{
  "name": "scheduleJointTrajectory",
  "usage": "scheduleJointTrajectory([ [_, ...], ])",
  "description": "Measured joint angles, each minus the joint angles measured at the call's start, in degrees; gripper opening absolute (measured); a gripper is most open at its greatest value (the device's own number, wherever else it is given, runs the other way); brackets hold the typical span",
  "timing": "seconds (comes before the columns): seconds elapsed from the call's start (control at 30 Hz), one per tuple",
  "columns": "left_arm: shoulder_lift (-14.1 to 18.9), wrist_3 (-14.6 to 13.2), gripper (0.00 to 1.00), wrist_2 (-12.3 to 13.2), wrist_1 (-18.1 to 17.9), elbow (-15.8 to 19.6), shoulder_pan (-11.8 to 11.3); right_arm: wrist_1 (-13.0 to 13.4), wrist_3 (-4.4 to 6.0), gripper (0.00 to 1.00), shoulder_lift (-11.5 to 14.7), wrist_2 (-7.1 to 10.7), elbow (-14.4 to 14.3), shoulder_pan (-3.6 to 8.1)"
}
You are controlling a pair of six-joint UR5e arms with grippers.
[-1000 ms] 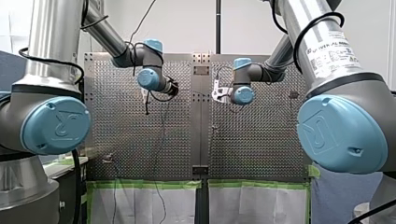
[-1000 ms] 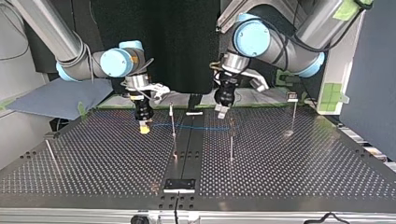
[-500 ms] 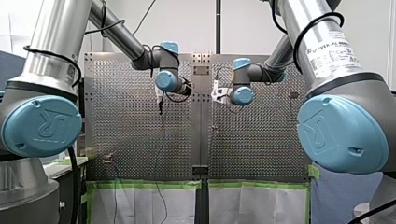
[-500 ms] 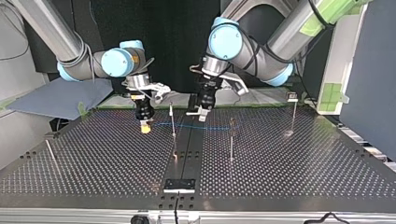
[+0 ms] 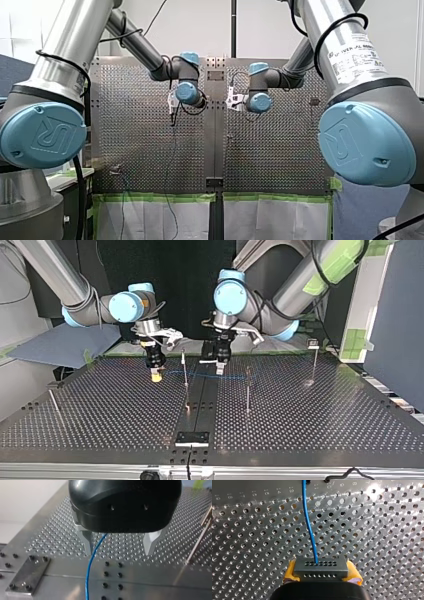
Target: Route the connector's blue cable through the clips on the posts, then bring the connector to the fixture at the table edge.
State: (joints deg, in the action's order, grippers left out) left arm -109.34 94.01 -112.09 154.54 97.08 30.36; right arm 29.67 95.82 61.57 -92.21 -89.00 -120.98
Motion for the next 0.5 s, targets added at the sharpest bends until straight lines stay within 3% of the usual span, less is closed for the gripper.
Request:
scheduleJointTrajectory([
  [0.5, -0.62, -0.91, 1.0, -7.58, -0.03, -3.49, 0.58, -0.13, 0.0, 0.0, -0.07, 0.0, 0.0, -0.16],
])
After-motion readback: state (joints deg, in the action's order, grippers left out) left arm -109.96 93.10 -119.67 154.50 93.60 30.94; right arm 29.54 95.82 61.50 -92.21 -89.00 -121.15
